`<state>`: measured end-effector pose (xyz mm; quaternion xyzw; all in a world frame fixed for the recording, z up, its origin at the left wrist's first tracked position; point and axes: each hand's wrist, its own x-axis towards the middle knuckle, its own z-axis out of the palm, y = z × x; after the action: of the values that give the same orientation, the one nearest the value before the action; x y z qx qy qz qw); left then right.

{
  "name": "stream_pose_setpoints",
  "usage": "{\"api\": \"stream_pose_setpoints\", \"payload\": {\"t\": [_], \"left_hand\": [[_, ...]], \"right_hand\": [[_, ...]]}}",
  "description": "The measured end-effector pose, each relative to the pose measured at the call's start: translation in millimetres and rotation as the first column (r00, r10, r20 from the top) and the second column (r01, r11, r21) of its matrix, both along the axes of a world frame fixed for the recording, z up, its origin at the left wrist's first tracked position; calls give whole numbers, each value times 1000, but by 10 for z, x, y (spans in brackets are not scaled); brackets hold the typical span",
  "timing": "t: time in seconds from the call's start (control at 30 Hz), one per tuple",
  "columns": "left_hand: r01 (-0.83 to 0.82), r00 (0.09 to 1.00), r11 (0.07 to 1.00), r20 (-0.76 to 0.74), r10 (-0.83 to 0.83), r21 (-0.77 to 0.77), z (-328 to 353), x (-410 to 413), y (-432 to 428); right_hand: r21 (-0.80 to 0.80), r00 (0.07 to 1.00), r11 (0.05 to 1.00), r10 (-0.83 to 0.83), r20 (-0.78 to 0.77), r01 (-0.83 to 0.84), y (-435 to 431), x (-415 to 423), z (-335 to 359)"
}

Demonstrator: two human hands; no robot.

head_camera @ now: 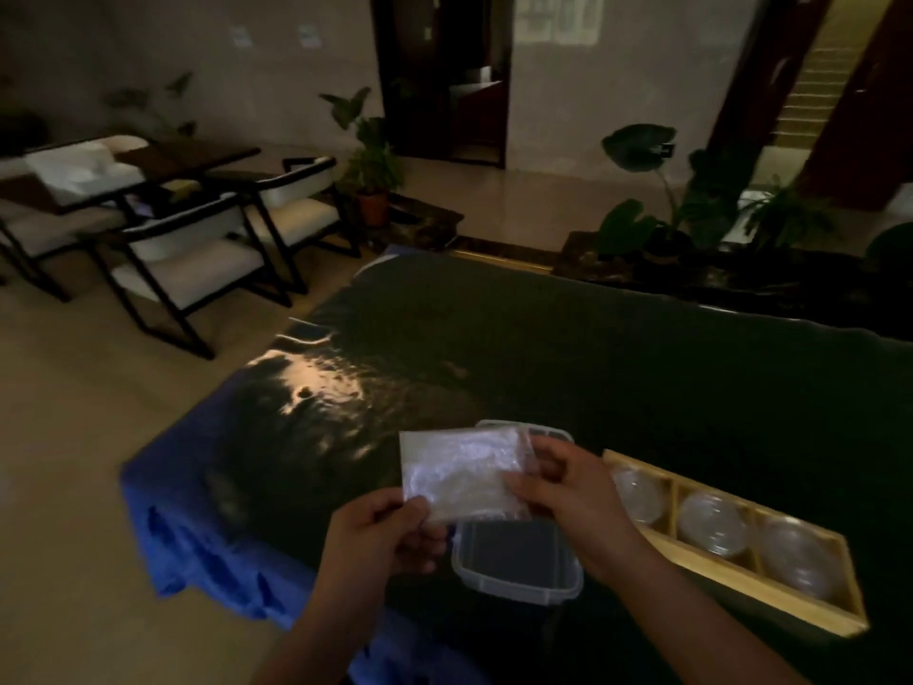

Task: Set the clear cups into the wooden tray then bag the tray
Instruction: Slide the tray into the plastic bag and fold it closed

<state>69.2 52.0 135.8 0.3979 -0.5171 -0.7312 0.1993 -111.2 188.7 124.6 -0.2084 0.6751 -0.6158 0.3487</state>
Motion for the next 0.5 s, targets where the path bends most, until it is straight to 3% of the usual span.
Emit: {"api": "stream_pose_setpoints", "payload": {"t": [0.3, 0.5], "left_hand": [[-386, 923, 921, 25, 385, 59, -417, 924, 117], [-636, 771, 763, 146, 620, 114, -785, 1697, 238]], "right_hand": [[-20, 932, 944, 327, 155, -328, -615, 390, -131], [198, 862, 845, 506, 3, -497, -1040, 818, -530]]}}
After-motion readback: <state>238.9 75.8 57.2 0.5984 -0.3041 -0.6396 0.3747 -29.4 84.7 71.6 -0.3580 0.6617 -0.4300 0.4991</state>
